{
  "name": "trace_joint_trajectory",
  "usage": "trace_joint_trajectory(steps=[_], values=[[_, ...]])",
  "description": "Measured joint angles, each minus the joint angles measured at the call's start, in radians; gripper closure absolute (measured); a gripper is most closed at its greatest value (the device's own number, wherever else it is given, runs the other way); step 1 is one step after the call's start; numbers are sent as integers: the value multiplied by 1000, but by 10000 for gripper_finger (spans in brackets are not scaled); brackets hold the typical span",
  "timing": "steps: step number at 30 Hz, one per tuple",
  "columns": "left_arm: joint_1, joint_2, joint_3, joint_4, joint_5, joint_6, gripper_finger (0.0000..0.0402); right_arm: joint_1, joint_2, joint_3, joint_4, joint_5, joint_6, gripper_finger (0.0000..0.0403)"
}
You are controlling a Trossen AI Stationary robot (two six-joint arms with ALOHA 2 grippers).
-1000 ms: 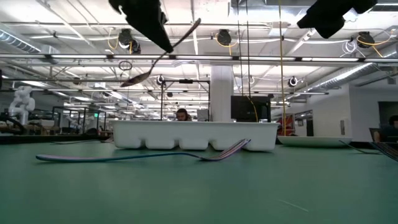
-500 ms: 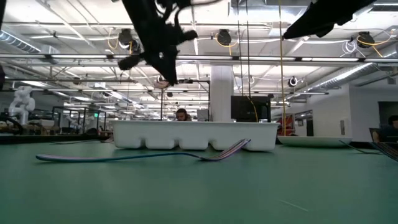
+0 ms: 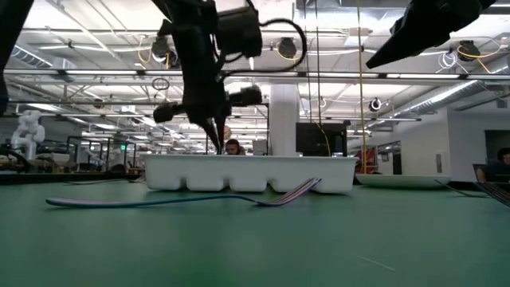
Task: Sort silverware
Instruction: Put the blue spoon into the silverware tray, then put the blue fork into the silverware tray
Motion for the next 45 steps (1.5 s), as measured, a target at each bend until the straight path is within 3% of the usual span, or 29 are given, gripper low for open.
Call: trace_joint_trajectory(steps=[19, 25, 33, 38, 42, 45], values=[[-6, 128, -1, 22, 58, 19, 388, 0, 0, 0, -20, -5, 15, 277], [-6, 128, -2, 91, 60, -128, 351, 0, 0, 0, -19, -5, 15, 277], [-6, 128, -2, 76, 55, -135, 293, 0, 0, 0, -19, -5, 15, 277], [-7, 91, -1, 34, 2, -138, 280, 0, 0, 0, -19, -5, 12, 277], [-6, 22, -1, 23, -36, -270, 279, 0, 0, 0, -20, -5, 12, 277], [-11, -54, 0, 3, -48, -471, 279, 1, 0, 0, -22, -5, 12, 277]])
